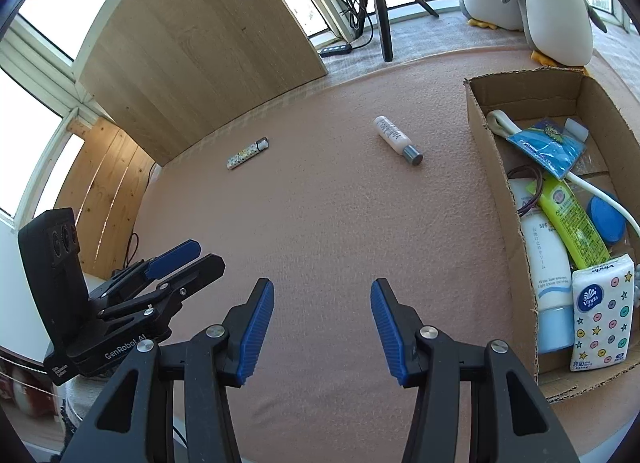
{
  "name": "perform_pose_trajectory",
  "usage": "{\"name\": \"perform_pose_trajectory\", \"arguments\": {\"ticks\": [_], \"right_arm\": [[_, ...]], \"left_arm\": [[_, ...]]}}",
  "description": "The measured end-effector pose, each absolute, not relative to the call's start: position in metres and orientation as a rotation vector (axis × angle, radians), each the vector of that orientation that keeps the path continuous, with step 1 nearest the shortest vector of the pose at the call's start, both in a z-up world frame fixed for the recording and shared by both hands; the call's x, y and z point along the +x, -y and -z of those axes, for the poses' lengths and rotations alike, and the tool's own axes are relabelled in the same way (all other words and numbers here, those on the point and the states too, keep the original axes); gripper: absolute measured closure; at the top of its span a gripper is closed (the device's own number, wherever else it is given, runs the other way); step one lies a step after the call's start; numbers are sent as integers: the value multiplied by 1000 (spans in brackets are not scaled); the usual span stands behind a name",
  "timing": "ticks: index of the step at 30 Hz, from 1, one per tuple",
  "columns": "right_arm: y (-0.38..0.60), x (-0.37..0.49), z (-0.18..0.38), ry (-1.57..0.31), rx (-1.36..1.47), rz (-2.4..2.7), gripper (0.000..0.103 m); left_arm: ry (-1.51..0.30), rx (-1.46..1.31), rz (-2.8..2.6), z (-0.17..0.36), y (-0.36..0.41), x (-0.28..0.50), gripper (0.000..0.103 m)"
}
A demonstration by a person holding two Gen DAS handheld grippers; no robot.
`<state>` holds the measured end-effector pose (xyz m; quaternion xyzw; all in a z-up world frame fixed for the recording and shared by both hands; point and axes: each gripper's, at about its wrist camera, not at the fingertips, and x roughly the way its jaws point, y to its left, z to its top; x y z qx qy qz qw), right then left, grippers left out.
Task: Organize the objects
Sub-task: 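Move the left gripper to the patterned lighter on the floor, then grasp the patterned lighter with the left gripper and lift it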
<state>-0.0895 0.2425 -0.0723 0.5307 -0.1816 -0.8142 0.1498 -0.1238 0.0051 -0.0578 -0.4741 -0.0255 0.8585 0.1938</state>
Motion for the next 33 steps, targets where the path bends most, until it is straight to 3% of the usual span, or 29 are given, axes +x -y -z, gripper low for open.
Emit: {"name": "perform_pose_trajectory", "arguments": {"ticks": [15, 33], "right_arm": [[-233, -87, 67, 535, 1536, 2380, 56], [-233, -54, 50, 489, 1537, 2421, 56]], "left_arm": [[121, -1401, -2494, 81, 50, -222, 43], [189, -1505, -2525, 127, 49, -331, 54]]}}
